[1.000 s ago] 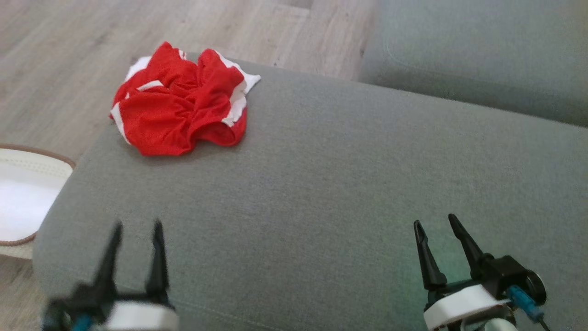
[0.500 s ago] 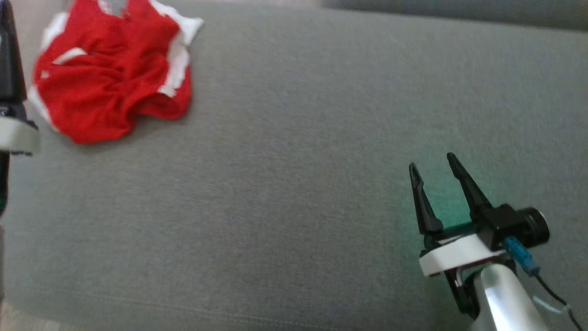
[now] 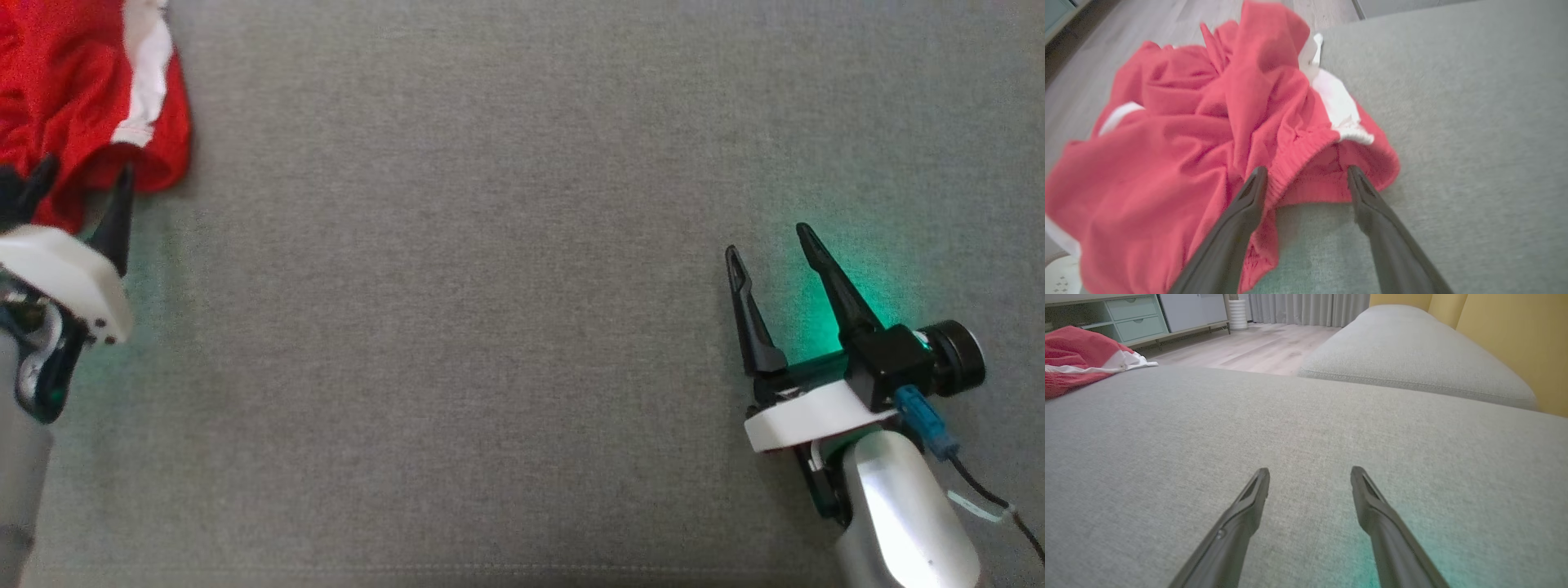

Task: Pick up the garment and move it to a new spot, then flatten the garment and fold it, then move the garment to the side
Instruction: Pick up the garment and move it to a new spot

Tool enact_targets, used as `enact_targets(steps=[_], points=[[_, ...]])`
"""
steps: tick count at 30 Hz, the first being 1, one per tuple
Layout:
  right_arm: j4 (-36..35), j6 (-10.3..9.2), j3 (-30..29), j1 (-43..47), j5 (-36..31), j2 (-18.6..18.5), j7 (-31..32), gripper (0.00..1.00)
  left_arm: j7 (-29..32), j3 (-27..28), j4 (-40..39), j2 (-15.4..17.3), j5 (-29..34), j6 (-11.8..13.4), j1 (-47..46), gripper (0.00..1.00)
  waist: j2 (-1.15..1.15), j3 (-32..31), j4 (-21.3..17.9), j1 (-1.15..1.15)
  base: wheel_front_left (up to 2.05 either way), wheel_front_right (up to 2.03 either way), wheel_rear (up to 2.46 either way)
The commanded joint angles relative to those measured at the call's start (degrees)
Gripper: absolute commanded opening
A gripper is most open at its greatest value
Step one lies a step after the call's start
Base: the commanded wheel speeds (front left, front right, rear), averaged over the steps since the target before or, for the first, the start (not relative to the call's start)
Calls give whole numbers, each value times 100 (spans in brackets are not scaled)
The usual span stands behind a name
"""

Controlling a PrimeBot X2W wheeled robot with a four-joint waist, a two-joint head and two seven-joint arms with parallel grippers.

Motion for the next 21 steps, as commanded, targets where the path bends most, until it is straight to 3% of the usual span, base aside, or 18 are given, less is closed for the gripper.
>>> enact_targets(steps=[1, 9, 10, 11, 12, 21], points=[[-198, 43, 123, -93, -42, -21, -61, 100, 31, 246, 13, 405, -52, 12, -309, 100, 0, 132, -110, -1, 0, 0, 0], [-263, 43, 97, -57, -72, -21, -61, 100, 23, 185, 916, 394, -142, 105, -745, 97, 0, 337, -269, -1, 0, 0, 0], [-266, 43, 97, -60, -70, -21, -61, 100, 3, 179, 1012, 375, -140, 114, -789, 80, 0, 345, -283, -1, 0, 0, 0], [-268, 43, 96, -64, -66, -21, -61, 100, 20, 150, 1107, 358, -144, 108, -823, 28, 0, 348, -295, -1, 0, 0, 0], [-268, 43, 92, -68, -59, -21, -61, 100, 31, 121, 1187, 347, -151, 99, -853, 0, 0, 347, -306, -1, 0, 0, 0], [-221, 43, 20, -33, 63, -21, -61, 100, -573, 54, 1314, 536, 23, 80, -1222, 0, 0, 33, -255, -1, 0, 0, 0]])
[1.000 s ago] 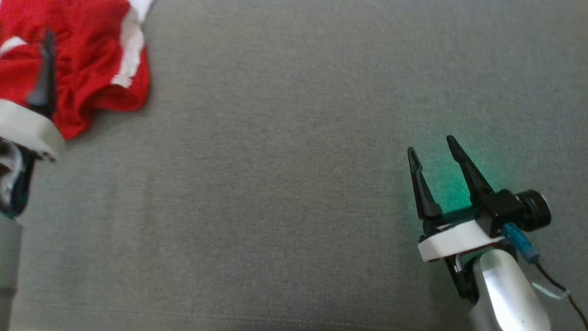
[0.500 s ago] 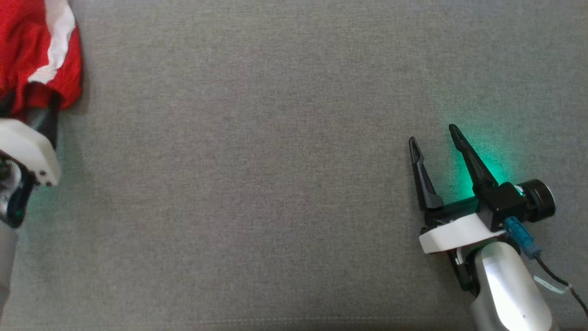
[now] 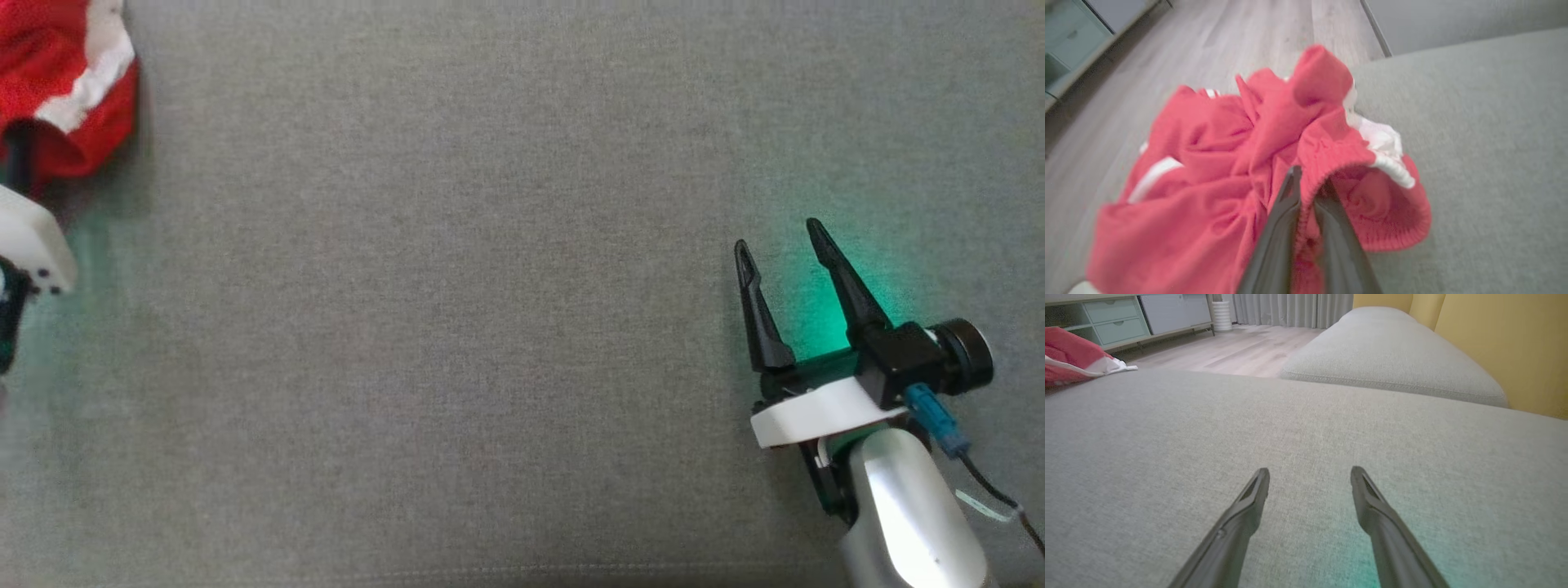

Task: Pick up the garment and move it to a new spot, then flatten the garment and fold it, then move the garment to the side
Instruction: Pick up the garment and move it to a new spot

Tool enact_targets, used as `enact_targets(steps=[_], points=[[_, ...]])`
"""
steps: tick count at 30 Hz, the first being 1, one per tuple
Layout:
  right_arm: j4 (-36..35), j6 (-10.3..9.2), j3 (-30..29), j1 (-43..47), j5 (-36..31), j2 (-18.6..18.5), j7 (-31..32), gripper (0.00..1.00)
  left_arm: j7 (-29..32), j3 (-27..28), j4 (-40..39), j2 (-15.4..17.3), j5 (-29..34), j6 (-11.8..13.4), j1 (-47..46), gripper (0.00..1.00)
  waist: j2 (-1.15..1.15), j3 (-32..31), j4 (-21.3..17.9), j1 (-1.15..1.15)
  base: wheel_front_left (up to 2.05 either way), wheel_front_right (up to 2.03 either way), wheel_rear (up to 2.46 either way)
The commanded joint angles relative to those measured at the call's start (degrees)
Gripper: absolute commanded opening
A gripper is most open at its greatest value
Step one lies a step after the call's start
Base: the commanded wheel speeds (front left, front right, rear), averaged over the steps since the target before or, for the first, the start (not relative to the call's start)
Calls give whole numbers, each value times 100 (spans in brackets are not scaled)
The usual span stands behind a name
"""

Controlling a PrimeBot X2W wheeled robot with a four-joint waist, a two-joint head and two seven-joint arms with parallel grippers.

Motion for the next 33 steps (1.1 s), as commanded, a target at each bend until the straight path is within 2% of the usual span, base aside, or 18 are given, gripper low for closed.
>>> enact_targets(steps=[1, 10, 17, 22, 25, 26, 33], points=[[-145, 43, 107, -26, 70, -20, -61, 100, -101, 209, -187, 478, 57, 25, -325, 0, 0, -159, 39, 0, 0, 0, 0], [16, 43, 160, 110, 377, -20, -61, 100, -140, -36, -797, 935, 296, -12, -736, 0, 0, -914, 78, 0, 0, 0, 0], [156, 43, 175, 305, 657, -20, -61, 100, 9, -542, -1543, 1032, 282, -39, -953, 0, 0, -1598, -188, 0, 0, 0, 0], [251, 43, 115, 467, 752, -20, -61, 100, 99, -1085, -2217, 827, -163, -42, -1088, 0, 0, -2066, -574, 0, 0, 0, 0], [281, 43, 20, 628, 752, -20, -61, 100, 137, -1401, -2712, 524, -736, -43, -1163, 0, 0, -2304, -921, 0, 0, 0, 0], [281, 43, 20, 628, 752, -20, -61, 100, 137, -1401, -2712, 524, -736, -43, -1163, 0, 0, -2304, -921, 0, 0, 0, 0], [231, 43, -161, 791, 770, -20, -61, 100, -43, -1700, -3261, -103, -1610, -43, -952, 0, 0, -2184, -1384, 0, 0, 0, 0]])
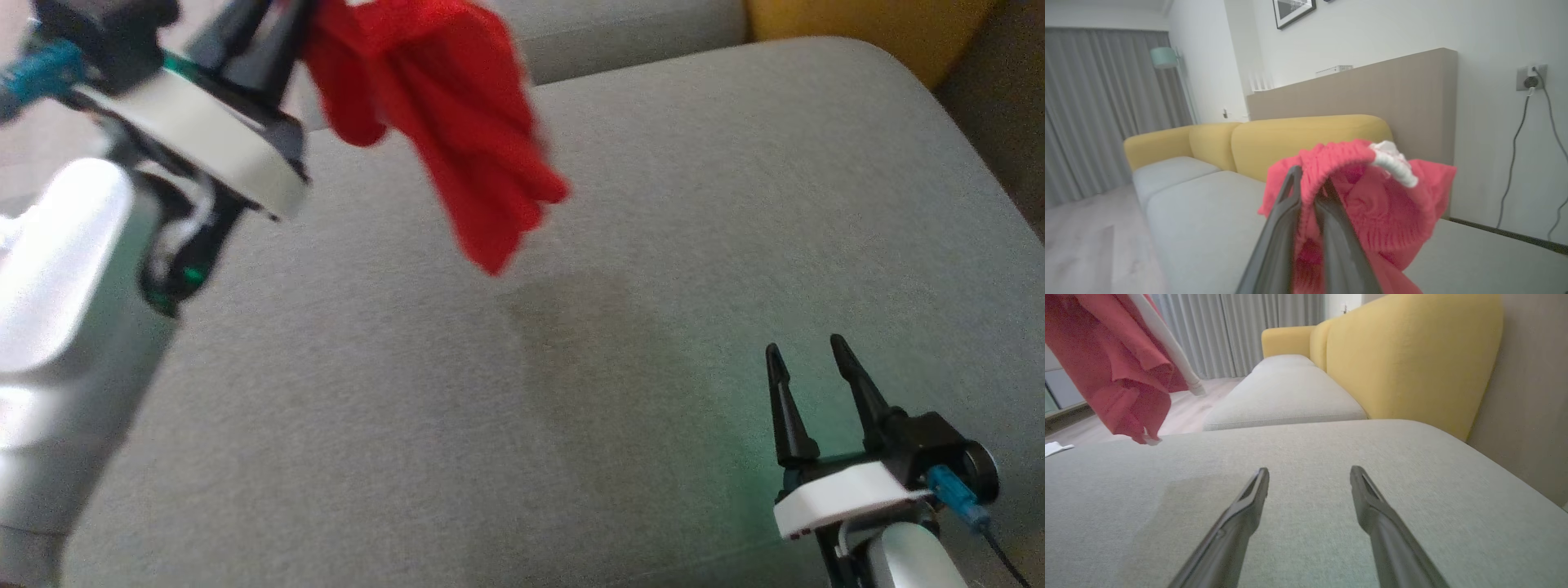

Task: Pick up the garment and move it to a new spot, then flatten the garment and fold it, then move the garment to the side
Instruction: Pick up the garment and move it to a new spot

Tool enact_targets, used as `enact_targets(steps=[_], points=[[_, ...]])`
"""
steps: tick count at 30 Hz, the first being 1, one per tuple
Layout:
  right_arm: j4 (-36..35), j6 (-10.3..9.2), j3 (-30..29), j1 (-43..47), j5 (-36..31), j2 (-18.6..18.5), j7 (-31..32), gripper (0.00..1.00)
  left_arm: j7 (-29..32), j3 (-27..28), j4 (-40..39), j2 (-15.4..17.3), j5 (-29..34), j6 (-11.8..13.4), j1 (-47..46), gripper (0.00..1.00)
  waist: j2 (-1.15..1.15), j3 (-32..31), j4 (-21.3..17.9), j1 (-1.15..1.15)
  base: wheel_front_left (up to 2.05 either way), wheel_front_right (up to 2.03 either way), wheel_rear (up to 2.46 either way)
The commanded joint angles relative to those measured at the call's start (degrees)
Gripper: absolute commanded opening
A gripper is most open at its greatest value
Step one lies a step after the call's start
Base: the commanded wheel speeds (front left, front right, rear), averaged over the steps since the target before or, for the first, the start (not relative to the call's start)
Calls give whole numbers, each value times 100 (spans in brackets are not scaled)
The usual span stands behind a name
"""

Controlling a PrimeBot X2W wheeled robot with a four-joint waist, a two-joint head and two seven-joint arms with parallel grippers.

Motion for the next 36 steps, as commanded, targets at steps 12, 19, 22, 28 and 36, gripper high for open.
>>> enact_targets(steps=[12, 19, 22, 28, 36], points=[[-349, 43, 312, -583, 231, -27, -61, 100, -702, -1341, 1397, -62, -473, 9, 529, 0, -1, 1014, -501, 1, 0, 0, 0], [-303, 43, 230, -642, 252, -27, -61, 100, -1038, -1849, 2259, 182, -662, 9, 404, 100, -1, 1118, -405, 1, 0, 0, 0], [-273, 43, 207, -646, 268, -27, -61, 100, -1158, -1925, 2391, 230, -848, 9, 353, 100, -1, 1043, -281, 1, 0, 0, 0], [-223, 43, 166, -591, 221, -27, -61, 100, -1362, -1914, 2451, 347, -1289, 9, 311, 100, -1, 725, 44, 1, 0, 0, 0], [-122, 43, 38, -351, 112, -27, -61, 100, -1945, -1652, 2529, 251, -1577, 233, 666, 100, -1, 46, 487, 1, 0, 0, 0]])
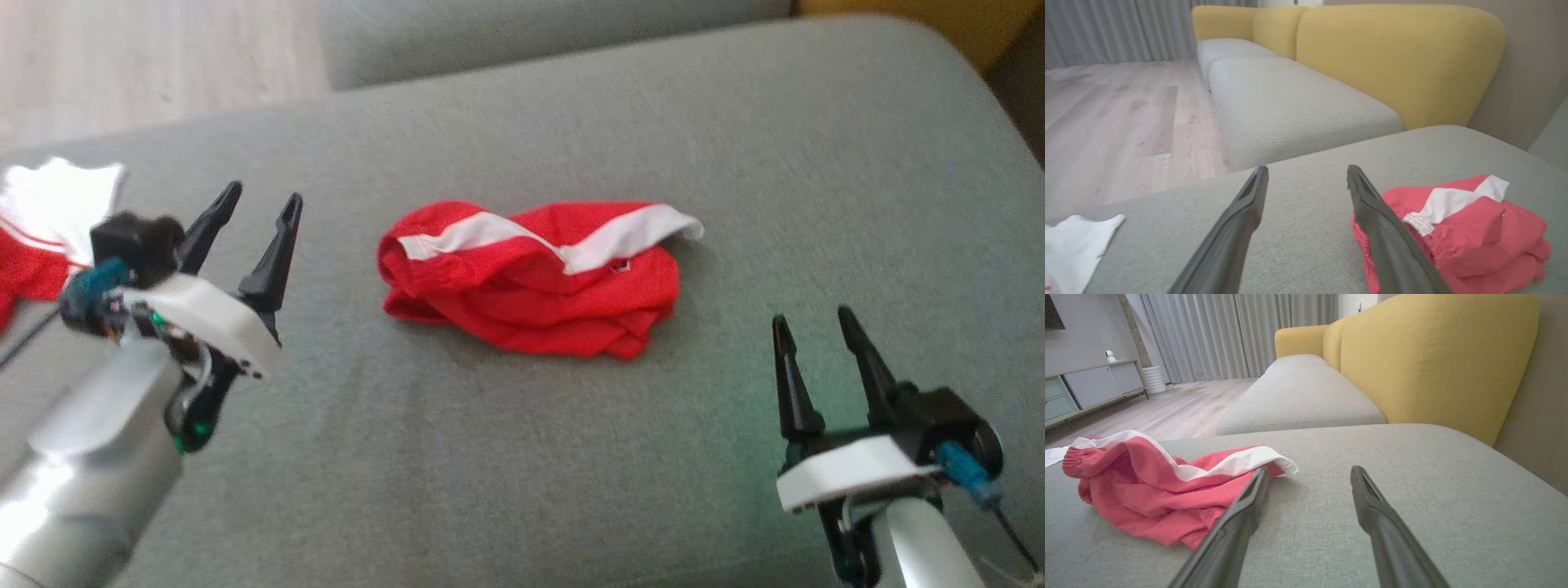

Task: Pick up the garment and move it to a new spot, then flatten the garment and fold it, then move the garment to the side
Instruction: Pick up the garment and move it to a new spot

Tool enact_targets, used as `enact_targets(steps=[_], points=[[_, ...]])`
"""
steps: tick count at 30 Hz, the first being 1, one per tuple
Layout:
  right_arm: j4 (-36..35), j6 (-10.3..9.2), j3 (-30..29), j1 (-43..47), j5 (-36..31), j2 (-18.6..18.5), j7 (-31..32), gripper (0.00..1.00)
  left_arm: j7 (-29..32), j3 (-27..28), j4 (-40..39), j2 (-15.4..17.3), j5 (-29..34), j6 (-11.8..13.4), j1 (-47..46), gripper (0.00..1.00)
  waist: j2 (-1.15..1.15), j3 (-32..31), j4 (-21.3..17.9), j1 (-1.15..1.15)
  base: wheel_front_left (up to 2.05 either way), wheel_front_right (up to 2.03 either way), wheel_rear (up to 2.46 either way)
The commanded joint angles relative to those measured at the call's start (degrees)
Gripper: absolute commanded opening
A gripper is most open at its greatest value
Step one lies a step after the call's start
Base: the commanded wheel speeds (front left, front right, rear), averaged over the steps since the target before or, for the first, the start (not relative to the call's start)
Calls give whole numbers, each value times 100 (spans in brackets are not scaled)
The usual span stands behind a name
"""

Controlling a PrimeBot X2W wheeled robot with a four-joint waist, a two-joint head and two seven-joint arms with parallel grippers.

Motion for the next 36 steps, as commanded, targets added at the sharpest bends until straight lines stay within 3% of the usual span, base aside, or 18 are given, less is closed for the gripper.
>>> enact_targets(steps=[1, 6, 12, 16, 28, 36], points=[[-137, 43, 77, -9, -50, -30, -61, 100, -138, 344, -77, 92, -49, 162, 26, 100, 0, -353, 261, 0, 0, 0, 0], [-136, 43, 3, 179, -103, -30, -61, 100, -285, 644, -300, -91, -82, 529, 538, 100, 0, -646, 447, 0, 0, 0, 0], [-243, 43, -60, 381, -164, -30, -61, 100, -307, 1622, -1318, -312, 524, 1248, 1818, 100, 0, -875, 648, 0, 0, 0, 0], [-252, 43, -32, 515, -148, -30, -61, 100, -308, 2162, -1869, -500, 969, 1505, 2676, 100, 0, -971, 707, 0, 0, 0, 0], [-317, 43, 20, 845, 46, -30, -61, 100, -309, 3043, -2565, -1130, 1825, 1636, 4216, 100, 0, -1190, 789, 0, 0, 0, 0], [-332, 43, 69, 894, 136, -30, -61, 100, -309, 3384, -2637, -1335, 2148, 1470, 4567, 100, 0, -1244, 794, 0, 0, 0, 0]])
